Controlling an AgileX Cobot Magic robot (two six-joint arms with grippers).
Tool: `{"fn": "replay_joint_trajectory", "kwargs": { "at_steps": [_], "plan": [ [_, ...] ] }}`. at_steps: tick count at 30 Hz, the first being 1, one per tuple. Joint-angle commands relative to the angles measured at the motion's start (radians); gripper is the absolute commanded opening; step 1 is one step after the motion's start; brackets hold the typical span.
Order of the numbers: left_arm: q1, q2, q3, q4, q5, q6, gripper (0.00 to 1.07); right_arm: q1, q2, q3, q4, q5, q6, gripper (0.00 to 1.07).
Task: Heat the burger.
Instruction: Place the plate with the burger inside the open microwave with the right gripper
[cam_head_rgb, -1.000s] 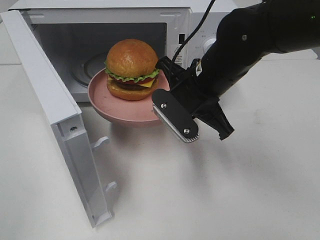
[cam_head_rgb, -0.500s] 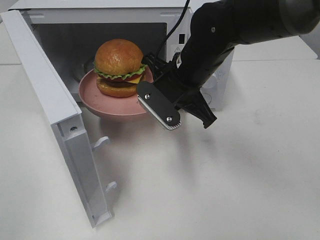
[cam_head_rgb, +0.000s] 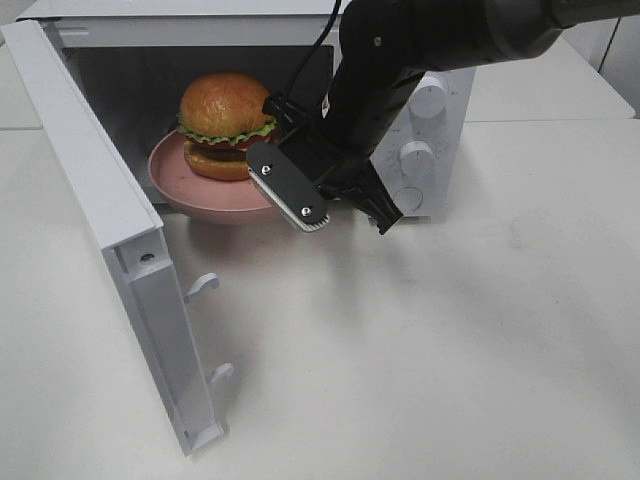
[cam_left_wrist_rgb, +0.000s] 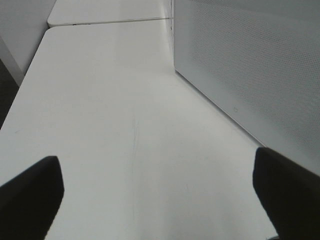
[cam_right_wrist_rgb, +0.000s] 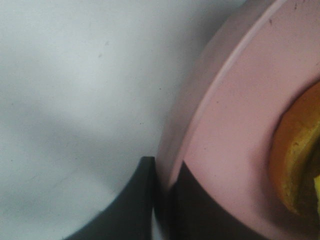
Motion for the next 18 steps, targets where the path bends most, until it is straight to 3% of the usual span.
{"fn": "replay_joint_trajectory", "kwargs": {
  "at_steps": [1, 18],
  "plan": [
    [-0.003, -0.021, 0.003, 0.001, -0.001, -0.004, 0.98, -0.009, 0.007, -0.048, -0.019, -0.033, 0.041, 0.00],
    [-0.003, -0.021, 0.003, 0.001, -0.001, -0.004, 0.98, -0.009, 0.170, -0.283, -0.112, 0.005, 0.222, 0.00]
  ]
}}
